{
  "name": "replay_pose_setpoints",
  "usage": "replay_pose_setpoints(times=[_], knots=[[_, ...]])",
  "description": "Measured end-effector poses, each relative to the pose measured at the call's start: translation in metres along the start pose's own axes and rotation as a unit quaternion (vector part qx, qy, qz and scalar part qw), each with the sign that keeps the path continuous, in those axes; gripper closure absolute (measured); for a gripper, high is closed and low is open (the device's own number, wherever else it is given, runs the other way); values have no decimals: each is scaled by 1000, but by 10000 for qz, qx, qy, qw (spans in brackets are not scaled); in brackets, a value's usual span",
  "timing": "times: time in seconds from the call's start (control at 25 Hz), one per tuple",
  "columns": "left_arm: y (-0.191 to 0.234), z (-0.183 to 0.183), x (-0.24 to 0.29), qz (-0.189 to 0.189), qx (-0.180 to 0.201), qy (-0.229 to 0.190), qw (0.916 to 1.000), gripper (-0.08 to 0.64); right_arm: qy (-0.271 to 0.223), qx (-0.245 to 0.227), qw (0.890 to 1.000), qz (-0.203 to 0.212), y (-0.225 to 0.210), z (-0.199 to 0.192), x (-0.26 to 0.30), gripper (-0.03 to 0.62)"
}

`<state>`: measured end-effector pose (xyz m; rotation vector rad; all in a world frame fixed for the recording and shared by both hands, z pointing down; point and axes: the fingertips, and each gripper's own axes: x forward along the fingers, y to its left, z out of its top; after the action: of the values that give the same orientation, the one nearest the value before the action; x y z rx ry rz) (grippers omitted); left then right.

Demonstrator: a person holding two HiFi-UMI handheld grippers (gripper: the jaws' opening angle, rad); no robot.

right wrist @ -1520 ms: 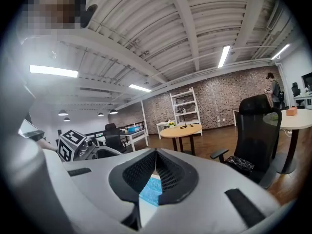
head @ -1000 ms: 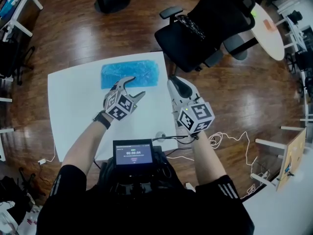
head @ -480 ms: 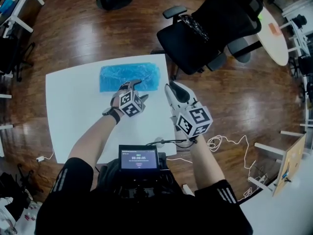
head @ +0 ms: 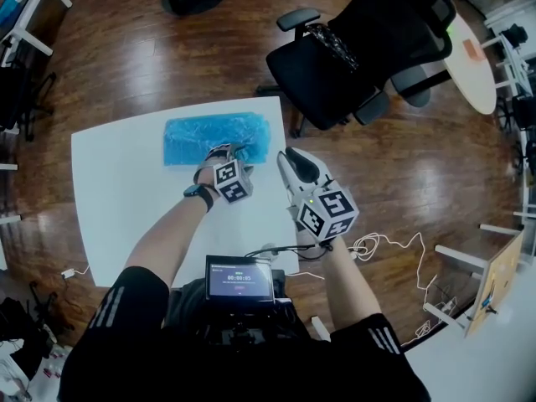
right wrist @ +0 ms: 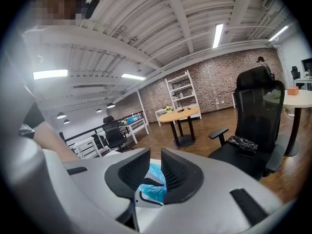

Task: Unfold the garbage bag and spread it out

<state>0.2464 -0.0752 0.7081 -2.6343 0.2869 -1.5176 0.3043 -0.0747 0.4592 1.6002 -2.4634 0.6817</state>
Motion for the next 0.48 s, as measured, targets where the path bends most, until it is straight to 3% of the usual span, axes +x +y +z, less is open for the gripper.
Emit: replay_pose_setpoints(times=[0.24, 0.48], knots=[[9, 5, 9, -69, -53, -22, 10000, 305, 111, 91, 9999, 20, -8, -14, 7, 499], [15, 11, 13, -199, -124, -161, 9996, 386, 270, 116, 9996, -4, -17, -27, 19, 499]])
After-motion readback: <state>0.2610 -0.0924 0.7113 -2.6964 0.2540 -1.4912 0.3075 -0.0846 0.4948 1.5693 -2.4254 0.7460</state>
